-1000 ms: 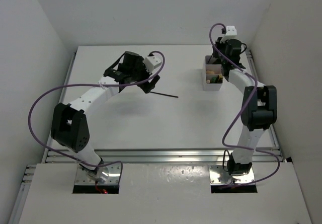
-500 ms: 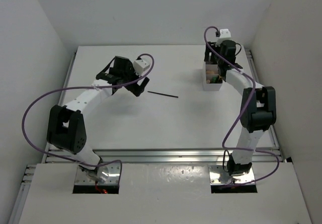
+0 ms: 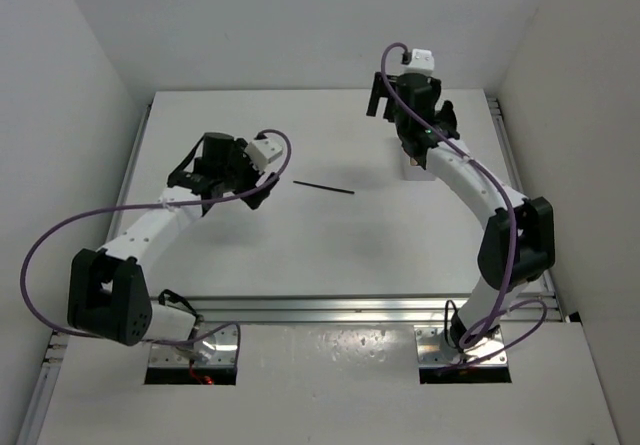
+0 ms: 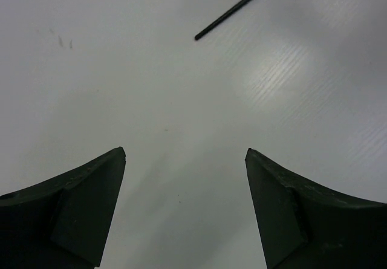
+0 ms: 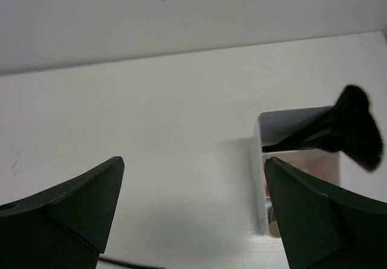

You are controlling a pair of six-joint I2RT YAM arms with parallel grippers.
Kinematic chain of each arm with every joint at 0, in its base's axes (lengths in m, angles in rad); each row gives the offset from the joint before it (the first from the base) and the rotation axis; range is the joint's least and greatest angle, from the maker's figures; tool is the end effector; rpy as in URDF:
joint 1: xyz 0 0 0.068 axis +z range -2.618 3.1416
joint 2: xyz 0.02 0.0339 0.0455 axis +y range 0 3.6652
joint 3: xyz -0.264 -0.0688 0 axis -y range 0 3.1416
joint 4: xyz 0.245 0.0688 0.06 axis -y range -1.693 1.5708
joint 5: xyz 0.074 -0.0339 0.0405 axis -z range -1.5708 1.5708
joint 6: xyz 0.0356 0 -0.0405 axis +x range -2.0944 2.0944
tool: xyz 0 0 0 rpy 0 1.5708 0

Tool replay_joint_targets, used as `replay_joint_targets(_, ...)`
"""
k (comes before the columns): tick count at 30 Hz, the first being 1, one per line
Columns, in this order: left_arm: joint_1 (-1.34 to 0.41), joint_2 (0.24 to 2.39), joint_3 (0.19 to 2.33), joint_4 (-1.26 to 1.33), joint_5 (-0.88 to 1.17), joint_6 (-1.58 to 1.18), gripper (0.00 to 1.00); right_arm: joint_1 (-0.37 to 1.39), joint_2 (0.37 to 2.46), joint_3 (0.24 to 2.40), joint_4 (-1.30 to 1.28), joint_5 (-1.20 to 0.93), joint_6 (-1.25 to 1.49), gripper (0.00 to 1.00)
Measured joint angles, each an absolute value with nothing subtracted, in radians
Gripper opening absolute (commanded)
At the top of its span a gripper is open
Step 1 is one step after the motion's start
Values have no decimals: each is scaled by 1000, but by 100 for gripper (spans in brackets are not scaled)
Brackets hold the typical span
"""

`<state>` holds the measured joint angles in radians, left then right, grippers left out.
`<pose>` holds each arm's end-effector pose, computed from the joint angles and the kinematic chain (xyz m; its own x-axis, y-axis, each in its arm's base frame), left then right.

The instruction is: Organize the makeup

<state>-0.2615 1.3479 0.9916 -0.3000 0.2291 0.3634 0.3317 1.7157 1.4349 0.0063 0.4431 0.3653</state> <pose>0.2860 -0.0849 0.2754 -0.3997 0.4653 -0.7898 0.6073 0.7798 0.1521 0.3948 0.1198 0.3357 -0.2051 0.2707 -0.9406 0.1812 0.9549 0.2353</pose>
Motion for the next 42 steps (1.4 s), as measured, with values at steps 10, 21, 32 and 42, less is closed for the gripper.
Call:
replay_joint_targets(10,-345,1916,1663,-699,512,812,58,233,1633,1291,-129,64,279,100)
replay_joint_targets(21,-452,2379,2056,-943,582,968,78,188,1427,1052,-201,-34,189,100)
replay_joint_targets(32,-461,2454,2119,-900,521,900,47,174,1394,973,-218,-86,187,100)
replay_joint_targets(42,-495,2424,2060,-864,459,941,0,144,1303,921,-188,-70,190,100)
